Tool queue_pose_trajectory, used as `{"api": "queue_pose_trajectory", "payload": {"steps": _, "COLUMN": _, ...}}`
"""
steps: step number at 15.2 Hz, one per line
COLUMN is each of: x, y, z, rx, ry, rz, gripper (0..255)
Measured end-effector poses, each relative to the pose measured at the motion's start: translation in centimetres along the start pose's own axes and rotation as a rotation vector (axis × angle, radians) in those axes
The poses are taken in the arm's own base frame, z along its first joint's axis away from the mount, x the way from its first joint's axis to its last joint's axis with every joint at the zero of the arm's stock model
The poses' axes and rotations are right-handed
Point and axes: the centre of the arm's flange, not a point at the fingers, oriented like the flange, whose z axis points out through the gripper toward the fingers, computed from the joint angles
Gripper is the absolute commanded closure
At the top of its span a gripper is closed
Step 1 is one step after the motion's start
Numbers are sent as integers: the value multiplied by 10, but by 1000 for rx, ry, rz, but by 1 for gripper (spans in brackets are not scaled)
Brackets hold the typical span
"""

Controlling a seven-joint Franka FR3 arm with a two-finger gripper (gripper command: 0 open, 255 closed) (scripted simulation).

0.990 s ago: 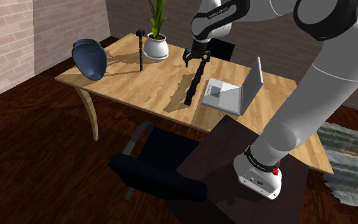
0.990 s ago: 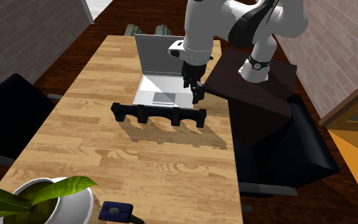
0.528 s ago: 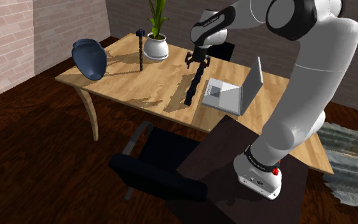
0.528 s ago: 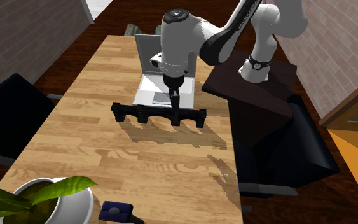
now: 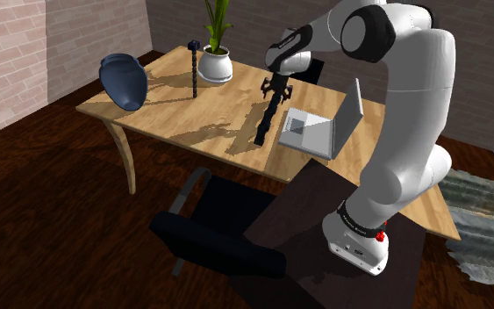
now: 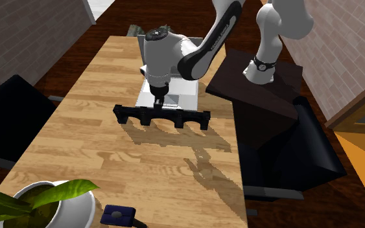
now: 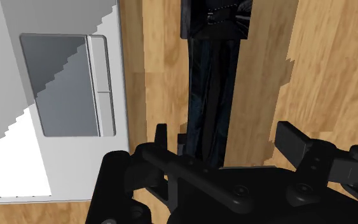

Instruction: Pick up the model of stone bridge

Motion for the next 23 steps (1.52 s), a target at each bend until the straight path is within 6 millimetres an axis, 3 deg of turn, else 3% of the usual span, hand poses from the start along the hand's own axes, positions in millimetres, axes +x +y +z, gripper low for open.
{"api": "queue_pose_trajectory", "payload": {"steps": 7, "x": 1, "y": 4, "z": 38, "rx": 1, "ry": 1, "rz": 13, "gripper": 0}}
{"api": "queue_pose_trajectory", "payload": {"steps": 8, "x": 1, "y": 5, "z": 40, "rx": 0, "ry": 1, "rz": 13, "gripper": 255}}
{"api": "queue_pose_trajectory", "payload": {"steps": 18, "x": 1, "y": 5, "z": 40, "rx": 1, "ry": 1, "rz": 14, "gripper": 255}}
{"api": "queue_pose_trajectory", "payload": {"steps": 23, "x": 2, "y": 4, "z": 21, "rx": 0, "ry": 0, "rz": 13, "gripper": 255}}
